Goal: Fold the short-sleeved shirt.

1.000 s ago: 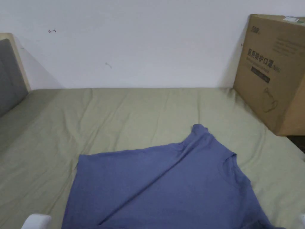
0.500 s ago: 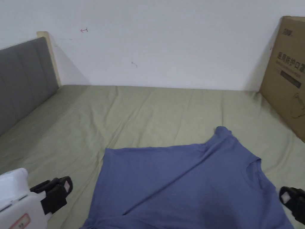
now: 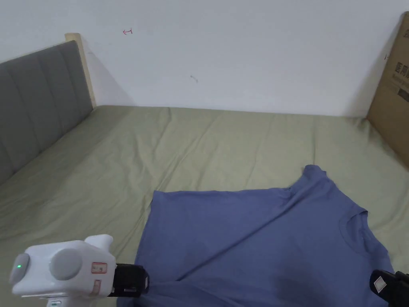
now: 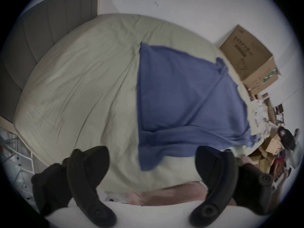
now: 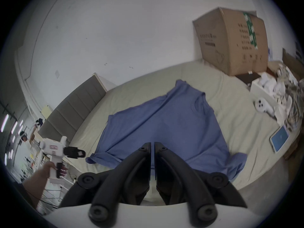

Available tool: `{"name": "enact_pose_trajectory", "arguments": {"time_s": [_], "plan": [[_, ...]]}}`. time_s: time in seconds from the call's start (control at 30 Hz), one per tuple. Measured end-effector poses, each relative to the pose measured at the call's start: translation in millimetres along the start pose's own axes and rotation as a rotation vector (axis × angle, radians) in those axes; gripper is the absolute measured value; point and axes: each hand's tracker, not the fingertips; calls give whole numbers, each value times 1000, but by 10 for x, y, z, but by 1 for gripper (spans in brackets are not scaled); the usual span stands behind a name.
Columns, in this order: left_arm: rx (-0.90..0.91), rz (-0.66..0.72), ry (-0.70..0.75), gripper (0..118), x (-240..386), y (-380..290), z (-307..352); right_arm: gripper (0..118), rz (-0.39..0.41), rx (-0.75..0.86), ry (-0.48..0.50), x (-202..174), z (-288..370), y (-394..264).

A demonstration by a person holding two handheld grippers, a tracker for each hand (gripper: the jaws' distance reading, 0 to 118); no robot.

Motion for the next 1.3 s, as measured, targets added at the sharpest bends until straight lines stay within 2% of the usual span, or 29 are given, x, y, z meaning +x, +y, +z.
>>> {"name": "enact_pose_trajectory", "arguments": {"time_s": [0.1, 0.13, 0.17, 0.23, 0.27, 0.3, 0.33, 0.37, 0.4, 0.43, 0.47, 0.53, 0.57, 0.6, 0.67, 0.7, 0.73, 0.77, 0.83, 0.9, 0.93, 0.97, 1.03, 1.07, 1.2, 1.3], "plan": [[-81, 52, 55, 107, -55, -30, -428, 5, -33, -16, -1, 107, -29, -9], [-101, 86, 73, 104, -82, -63, -541, 5, -41, -20, -8, 131, -31, -12], [-136, 115, 79, 96, -98, -112, -635, 5, -47, -25, -20, 155, -27, -14], [-45, 18, 129, 95, 52, -211, -581, 5, -49, -33, -43, 225, -10, -13], [-43, -29, 179, 90, 138, -257, -569, 5, -45, -31, -57, 261, 15, -16], [-36, -81, 211, 82, 219, -308, -553, 5, -37, -24, -79, 302, 43, -19], [-15, -125, 212, 69, 309, -366, -479, 5, -27, -17, -107, 352, 70, -20], [4, -158, 200, 41, 383, -406, -416, 5, -23, -17, -142, 495, 66, -23], [10, -176, 171, 20, 441, -428, -364, 5, -22, -22, -155, 567, 73, -24], [10, -188, 129, 14, 518, -452, -331, 5, -21, -31, -161, 667, 72, -29], [37, -235, 222, 6, 552, -462, -277, 5, -23, -48, -177, 778, 61, -38], [30, -234, 118, 6, 574, -471, -231, 5, -44, -98, -228, 998, 9, -70], [29, -229, 143, 6, 584, -475, -213, 13, -57, -125, -238, 1115, -41, -77], [32, -234, 159, 6, 611, -444, -212, 43, -74, -161, -232, 1223, -105, -81], [47, -224, 153, 6, 576, -440, -136, 74, -82, -182, -208, 1431, -240, -141], [64, -203, 136, 6, 550, -442, -99, 88, -73, -283, -231, 1518, -365, -183], [68, -191, 128, 6, 581, -435, -44, 117, -79, -339, -290, 1592, -442, -244], [71, -184, 123, 6, 561, -441, -22, 117, -78, -367, -306, 1630, -593, -236], [75, -173, 111, 6, 525, -461, 5, 117, -129, -415, -333, 1777, -756, -279], [71, -167, 107, 6, 533, -471, 10, 109, -178, -450, -319, 1827, -738, -356], [63, -168, 105, 6, 533, -481, 3, 93, -183, -444, -287, 1796, -726, -347], [58, -168, 104, 6, 533, -498, -6, 54, -161, -440, -295, 1726, -722, -345], [54, -165, 105, 6, 552, -498, -26, 18, -96, -458, -256, 1629, -669, -405], [54, -163, 107, 6, 551, -504, -31, 13, -92, -476, -221, 1598, -678, -406], [66, -129, 87, 6, 518, -508, 11, 7, -63, -434, -242, 1537, -529, -377], [104, -120, 45, 6, 498, -505, 140, 7, -133, -365, -159, 1566, -290, -230]]}}
